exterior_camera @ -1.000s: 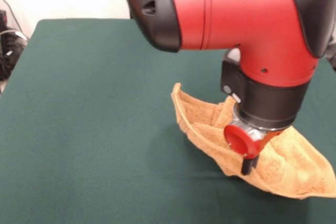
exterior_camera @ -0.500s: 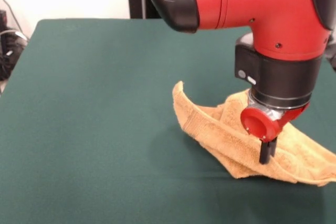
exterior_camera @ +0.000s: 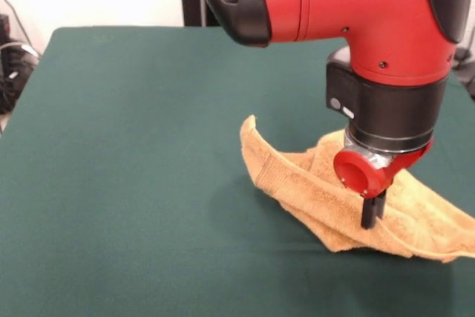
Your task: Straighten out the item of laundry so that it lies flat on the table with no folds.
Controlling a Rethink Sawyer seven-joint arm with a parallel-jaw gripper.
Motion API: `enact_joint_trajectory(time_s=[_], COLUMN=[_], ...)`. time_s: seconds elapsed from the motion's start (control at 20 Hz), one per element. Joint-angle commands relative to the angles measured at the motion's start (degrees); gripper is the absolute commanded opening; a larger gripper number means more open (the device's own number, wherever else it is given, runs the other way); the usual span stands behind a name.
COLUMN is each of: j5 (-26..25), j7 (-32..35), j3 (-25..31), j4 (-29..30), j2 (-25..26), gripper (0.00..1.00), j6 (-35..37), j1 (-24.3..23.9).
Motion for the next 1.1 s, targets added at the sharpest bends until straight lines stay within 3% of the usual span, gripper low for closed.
enact_joint_trajectory(time_s=[0.05, 0.65, 0.95, 1.0, 1.1], j5=[1.7, 2.1, 2.7, 2.6, 2.5], j7=[10.0, 3.6, 5.3, 5.3, 5.6], j3=[-0.6, 0.7, 0.2, 0.3, 0.0], j4=[3.1, -3.6, -3.7, -3.5, -3.4], j2=[3.1, 6.6, 6.8, 6.8, 6.7], gripper=[0.00, 0.00, 0.00, 1.00, 1.00], j6=[1.7, 9.3, 10.7, 10.8, 10.9], j1=[0.4, 0.3, 0.3, 0.2, 0.4])
